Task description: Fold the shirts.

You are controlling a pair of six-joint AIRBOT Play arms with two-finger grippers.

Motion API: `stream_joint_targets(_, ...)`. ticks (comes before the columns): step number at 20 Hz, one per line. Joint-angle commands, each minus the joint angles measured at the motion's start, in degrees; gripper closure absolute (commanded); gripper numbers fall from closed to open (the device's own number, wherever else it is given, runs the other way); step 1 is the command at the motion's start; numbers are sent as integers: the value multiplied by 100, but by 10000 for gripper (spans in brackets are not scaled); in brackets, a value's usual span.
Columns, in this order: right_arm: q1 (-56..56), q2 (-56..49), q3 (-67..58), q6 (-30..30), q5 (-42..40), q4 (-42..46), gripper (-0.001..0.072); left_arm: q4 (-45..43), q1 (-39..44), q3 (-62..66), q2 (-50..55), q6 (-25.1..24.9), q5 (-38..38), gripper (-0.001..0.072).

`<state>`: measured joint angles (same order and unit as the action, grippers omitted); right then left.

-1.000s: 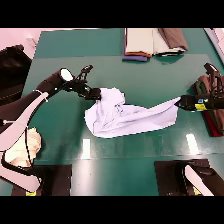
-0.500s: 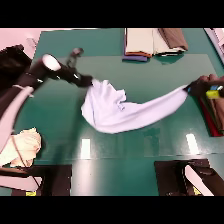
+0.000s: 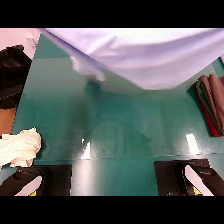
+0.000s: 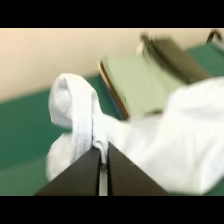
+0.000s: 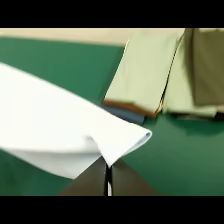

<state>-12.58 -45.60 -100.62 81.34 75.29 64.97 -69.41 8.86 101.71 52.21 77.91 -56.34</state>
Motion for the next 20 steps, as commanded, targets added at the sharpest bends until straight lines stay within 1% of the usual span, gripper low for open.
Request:
stream_joint_targets(1,-157,-26,-1034,9,144,326,696,-225,-33,297,-1003,7,92,679)
stream_joint_targets(3,-448,-208,-1563,13,461,323,696,-225,-33,304,-1279,9,271,679)
stream_joint_targets(5,-791,-461,-2024,37,815,262,696,-225,-33,304,-1314,22,304,679)
stream_joint_targets(7,-1014,-695,-2144,72,975,199,697,-227,-33,302,-1115,24,76,679)
stream_joint_targets(8,-1019,-778,-2015,72,968,181,697,-227,-33,302,-909,24,-142,679)
stream_joint_targets(10,-1014,-964,-1412,70,879,-107,697,-223,-33,286,-282,24,-680,679)
stream_joint_targets(12,-752,-1314,-726,68,863,-39,696,-223,-33,63,448,24,-953,679)
stream_joint_targets(14,-341,-1823,-142,66,737,225,697,-221,-33,-350,1235,24,-942,678)
stream_joint_targets(17,295,-2743,472,68,247,997,697,-221,-33,-914,2524,4,-826,677)
stream_joint_targets(20,640,-3748,496,70,-125,1049,696,-223,-33,-1016,3641,2,-505,677)
